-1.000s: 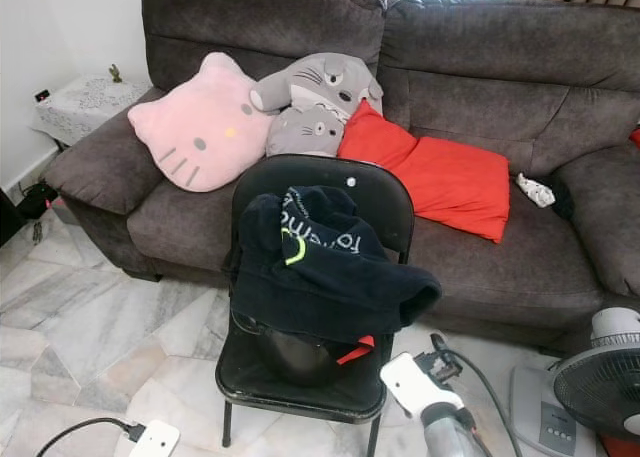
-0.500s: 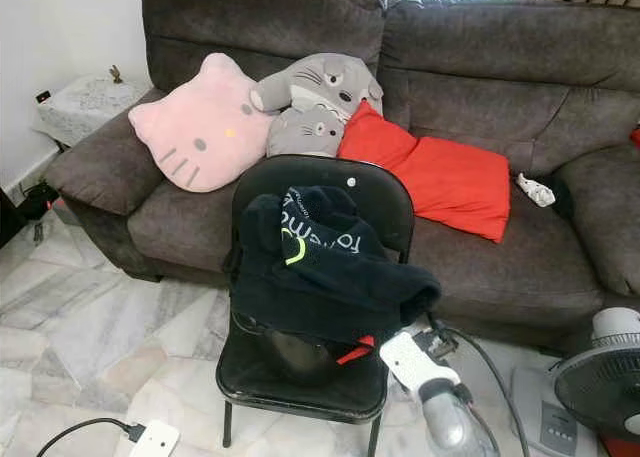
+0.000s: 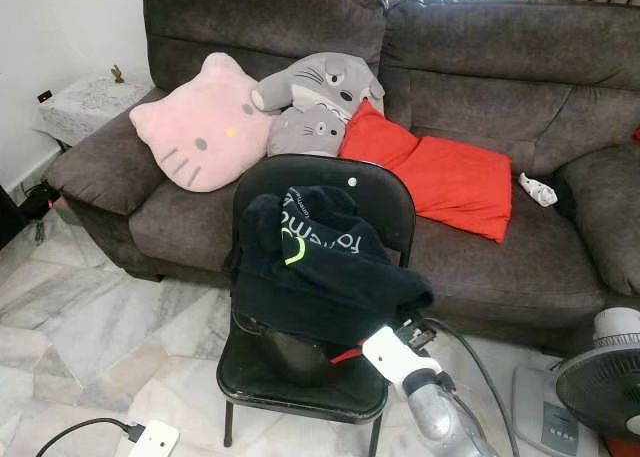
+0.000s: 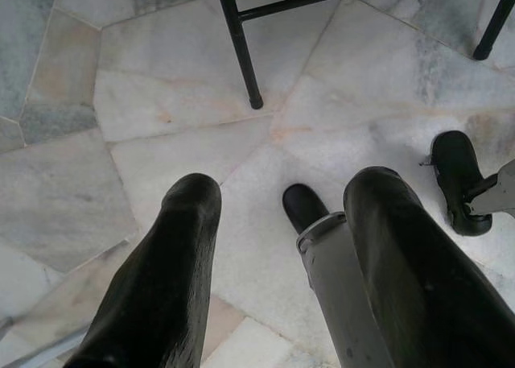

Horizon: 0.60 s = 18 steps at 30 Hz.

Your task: Hang hanger

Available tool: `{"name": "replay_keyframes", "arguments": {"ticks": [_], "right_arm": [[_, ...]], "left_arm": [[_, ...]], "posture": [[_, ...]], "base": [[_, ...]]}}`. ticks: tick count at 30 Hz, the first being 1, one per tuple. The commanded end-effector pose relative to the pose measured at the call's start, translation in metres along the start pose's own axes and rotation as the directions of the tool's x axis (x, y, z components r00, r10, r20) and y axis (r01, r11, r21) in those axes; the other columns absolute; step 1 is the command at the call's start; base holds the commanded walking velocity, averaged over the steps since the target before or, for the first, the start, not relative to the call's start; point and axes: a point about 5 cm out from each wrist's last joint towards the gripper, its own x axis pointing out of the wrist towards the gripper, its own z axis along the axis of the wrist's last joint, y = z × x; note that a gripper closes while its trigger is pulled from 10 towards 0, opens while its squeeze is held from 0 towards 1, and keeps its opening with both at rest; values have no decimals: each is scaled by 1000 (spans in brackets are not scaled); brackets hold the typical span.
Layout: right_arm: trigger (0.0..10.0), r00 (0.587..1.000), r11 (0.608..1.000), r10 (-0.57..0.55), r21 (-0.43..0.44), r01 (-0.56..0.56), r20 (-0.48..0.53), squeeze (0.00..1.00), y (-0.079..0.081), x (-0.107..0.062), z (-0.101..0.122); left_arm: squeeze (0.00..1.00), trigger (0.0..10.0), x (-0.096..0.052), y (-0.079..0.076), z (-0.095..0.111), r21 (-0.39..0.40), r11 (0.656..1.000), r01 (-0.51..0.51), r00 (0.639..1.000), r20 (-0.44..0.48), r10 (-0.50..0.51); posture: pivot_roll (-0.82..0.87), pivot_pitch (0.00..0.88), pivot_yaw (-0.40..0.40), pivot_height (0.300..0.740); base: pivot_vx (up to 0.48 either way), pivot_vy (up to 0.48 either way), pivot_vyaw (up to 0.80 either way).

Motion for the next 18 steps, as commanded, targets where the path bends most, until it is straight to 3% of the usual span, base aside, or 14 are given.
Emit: {"name": "replay_keyframes", "arguments": {"ticks": [1,9,12,18], "right_arm": [[10000,1000,1000,14,-16,-13,19,0,2,3,4],[10000,998,997,-52,-55,53,23,0,-7,4,4],[10000,992,990,-126,-67,128,23,0,-13,2,1],[10000,979,978,-201,-65,200,-9,0,-14,-5,-7]], "left_arm": [[0,10000,-2,0,-7,0,1000,-5,1000,-25,5],[0,10000,-2,0,-6,-1,1000,-6,1000,-24,6],[0,10000,-2,0,-6,-1,1000,-5,1000,-23,5],[0,10000,-1,0,-6,-1,1000,-4,1000,-22,4]], "posture": [[-126,96,6,740],[-126,95,4,740],[-127,94,3,740],[-130,94,3,740]], "base": [[0,0,0],[0,0,0],[0,0,0],[0,0,0]]}}
